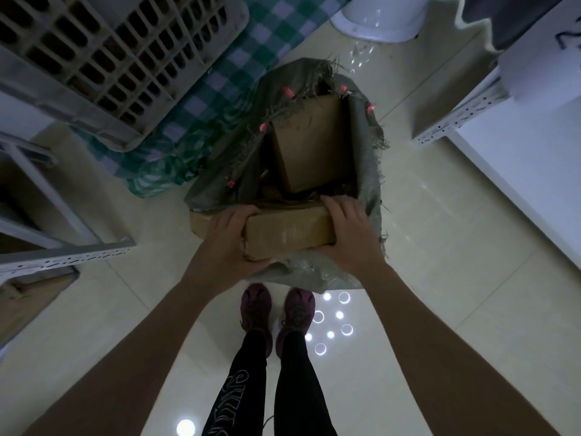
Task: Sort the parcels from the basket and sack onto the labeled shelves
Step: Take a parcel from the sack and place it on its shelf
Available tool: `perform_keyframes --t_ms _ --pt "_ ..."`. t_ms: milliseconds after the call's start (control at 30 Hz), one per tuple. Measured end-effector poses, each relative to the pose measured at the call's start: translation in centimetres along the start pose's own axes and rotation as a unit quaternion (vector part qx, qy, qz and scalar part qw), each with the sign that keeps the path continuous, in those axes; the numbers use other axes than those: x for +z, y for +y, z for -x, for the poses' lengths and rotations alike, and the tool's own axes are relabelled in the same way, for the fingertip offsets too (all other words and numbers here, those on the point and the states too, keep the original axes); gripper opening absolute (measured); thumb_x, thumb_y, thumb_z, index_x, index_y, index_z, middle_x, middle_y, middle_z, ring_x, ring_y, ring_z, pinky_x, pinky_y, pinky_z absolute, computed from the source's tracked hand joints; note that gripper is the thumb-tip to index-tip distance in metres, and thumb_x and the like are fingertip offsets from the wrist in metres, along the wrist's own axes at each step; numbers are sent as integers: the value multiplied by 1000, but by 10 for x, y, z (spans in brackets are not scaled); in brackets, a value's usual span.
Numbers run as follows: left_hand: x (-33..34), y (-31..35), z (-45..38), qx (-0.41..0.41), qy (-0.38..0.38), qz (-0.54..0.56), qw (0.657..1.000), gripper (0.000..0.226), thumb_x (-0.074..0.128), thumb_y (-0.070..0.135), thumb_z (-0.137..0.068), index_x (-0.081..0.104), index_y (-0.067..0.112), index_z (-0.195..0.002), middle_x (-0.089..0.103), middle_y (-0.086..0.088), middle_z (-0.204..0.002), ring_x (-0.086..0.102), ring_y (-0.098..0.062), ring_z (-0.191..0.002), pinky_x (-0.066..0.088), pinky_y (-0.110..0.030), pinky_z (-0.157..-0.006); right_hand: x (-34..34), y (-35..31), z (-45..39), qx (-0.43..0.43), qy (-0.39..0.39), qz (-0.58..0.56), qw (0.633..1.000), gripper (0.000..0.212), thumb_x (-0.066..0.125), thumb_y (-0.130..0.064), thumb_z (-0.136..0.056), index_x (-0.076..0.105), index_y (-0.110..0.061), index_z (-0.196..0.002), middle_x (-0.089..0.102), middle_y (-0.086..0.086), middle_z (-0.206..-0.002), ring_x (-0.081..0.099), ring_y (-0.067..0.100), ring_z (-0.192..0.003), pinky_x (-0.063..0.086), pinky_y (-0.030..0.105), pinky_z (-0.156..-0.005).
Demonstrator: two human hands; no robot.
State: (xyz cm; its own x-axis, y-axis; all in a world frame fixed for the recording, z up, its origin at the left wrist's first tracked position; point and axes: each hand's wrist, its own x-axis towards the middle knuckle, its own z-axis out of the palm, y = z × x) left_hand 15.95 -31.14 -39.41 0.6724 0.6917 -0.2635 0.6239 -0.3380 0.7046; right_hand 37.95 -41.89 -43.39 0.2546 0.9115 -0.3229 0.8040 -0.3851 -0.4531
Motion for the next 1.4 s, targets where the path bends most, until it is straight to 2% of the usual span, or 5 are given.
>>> perform_keyframes --t_ms 367,667,867,1133,1400 --pt "-6 -15 -2 32 -14 -5 999 78 90 33 -56 49 19 -122 46 8 -114 46 -17 -105 35 -30 -86 -1 34 -5 248 -111 -35 962 102 82 -38 -73 16 -19 -149 29 15 -150 36 39 -134 41 55 -104" --pt "-23 -36 -5 -35 7 61 997 82 85 53 -51 32 58 -114 47 6 -118 50 -20 -108 49 -47 -88 -28 -3 -15 34 -40 38 998 104 75 -20 -79 6 -38 -154 -2 6 -162 10 35 -146 36 52 -107" --pt "-27 -43 -6 -95 86 149 981 79 89 40 -55 34 52 -111 44 19 -113 49 -8 -107 53 -42 -89 -6 19 -11 252 -8 -135 958 101 69 -18 -82 0 -21 -155 17 18 -157 37 44 -134 43 57 -102" --pt "-13 -14 -13 -54 31 87 994 78 83 51 -54 44 32 -119 54 4 -112 55 -17 -100 51 -41 -82 -14 -48 -24 -152 46 101 982 106 80 -21 -62 25 -25 -152 27 17 -155 22 42 -142 17 62 -114" --pt "-10 -6 -10 -277 97 289 911 73 50 73 -80 49 21 -130 52 4 -125 50 -10 -119 43 -23 -93 -23 -21 -10 -195 24 92 976 82 81 -10 -58 42 -17 -130 58 14 -122 50 35 -111 45 56 -99"
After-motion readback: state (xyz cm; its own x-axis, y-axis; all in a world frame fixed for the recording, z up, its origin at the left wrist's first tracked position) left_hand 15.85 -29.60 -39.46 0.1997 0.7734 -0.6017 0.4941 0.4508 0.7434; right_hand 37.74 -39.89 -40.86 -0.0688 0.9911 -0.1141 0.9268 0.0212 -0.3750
